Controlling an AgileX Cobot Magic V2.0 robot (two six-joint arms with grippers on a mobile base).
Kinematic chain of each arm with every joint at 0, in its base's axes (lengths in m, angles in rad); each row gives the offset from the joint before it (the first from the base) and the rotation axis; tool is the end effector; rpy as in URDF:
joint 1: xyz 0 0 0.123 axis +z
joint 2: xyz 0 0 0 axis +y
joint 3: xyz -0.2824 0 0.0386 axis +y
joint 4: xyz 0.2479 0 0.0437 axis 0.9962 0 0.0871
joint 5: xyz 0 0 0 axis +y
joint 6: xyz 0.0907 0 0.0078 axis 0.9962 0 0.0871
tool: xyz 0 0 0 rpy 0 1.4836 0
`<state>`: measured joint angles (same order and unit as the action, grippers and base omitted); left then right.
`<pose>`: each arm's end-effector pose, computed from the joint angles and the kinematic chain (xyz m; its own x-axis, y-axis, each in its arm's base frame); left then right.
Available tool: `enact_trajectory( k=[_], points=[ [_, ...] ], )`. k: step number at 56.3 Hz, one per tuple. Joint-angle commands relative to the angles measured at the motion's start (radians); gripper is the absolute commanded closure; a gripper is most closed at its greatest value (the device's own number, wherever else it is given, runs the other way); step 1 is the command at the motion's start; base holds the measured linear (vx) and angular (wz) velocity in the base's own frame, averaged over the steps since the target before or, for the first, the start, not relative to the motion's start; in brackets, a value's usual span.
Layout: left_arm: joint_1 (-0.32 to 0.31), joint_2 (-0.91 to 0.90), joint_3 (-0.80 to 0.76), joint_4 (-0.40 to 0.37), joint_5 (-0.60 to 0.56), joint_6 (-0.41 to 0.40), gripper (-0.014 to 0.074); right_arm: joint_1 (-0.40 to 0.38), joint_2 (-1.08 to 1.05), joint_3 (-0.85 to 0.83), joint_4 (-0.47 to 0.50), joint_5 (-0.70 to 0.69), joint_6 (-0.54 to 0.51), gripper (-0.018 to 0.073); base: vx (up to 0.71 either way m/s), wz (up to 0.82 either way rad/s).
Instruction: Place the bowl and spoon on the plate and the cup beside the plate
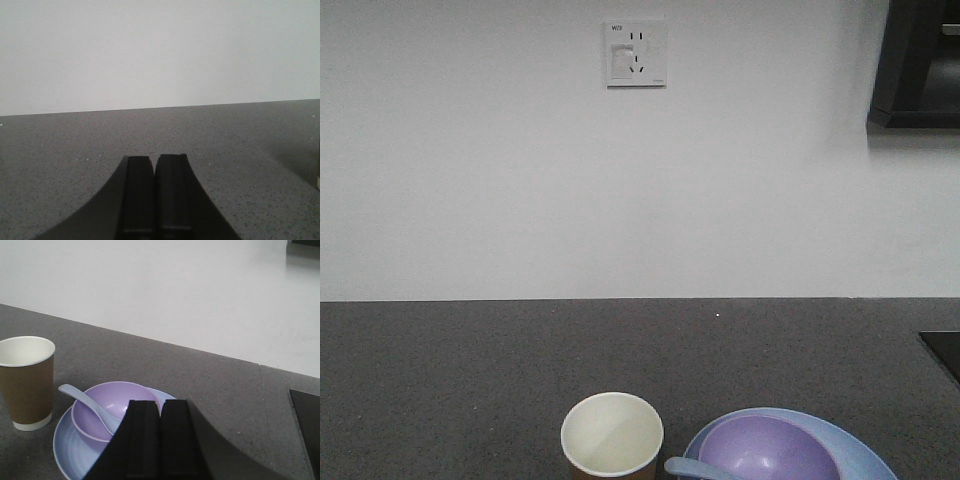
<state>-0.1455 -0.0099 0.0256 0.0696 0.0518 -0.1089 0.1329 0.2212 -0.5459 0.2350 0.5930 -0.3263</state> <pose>0.0563 -0.0079 0.2003 0.0140 -0.0419 -0.9990 0.1421 0.9891 -0.0394 0.0410 0.0175 0.3279 -0.1310 -0.1475 -0.9804 -0.2779 0.9547 -0.1065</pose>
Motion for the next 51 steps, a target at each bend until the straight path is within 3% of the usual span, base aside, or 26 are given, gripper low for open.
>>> enact_trajectory(
  k=[1,23,27,38,43,51],
  points=[
    [0.0,-0.017,-0.025,-0.01,-0.075,0.001,0.0603,0.0,0.011,-0.024,0.003,-0.079,-0.007,0.0565,0.0,0.0],
    [0.0,-0.017,-0.025,-0.01,-0.075,0.001,0.0603,0.0,0.013,-0.024,-0.033,-0.081,-0.007,0.0565,0.0,0.0],
    [0.0,-0.017,-0.025,-0.01,-0.075,0.001,0.0603,0.0,0.013,-0.014,-0.09,-0.089,0.061,0.0565,0.0,0.0],
    [0.0,-0.017,-0.025,-0.01,-0.075,0.001,0.0603,-0.025,-0.045,0.185,-0.336,-0.28,0.441,0.0565,0.0,0.0],
    [0.0,-0.017,-0.025,-0.01,-0.075,0.001,0.0603,-0.046,-0.094,0.311,-0.386,-0.374,0.468,0.0565,0.0,0.0],
    [0.0,-0.017,-0.025,-0.01,-0.075,0.001,0.0603,-0.061,-0.191,0.499,-0.359,-0.467,0.466,0.0565,0.0,0.0]
  ],
)
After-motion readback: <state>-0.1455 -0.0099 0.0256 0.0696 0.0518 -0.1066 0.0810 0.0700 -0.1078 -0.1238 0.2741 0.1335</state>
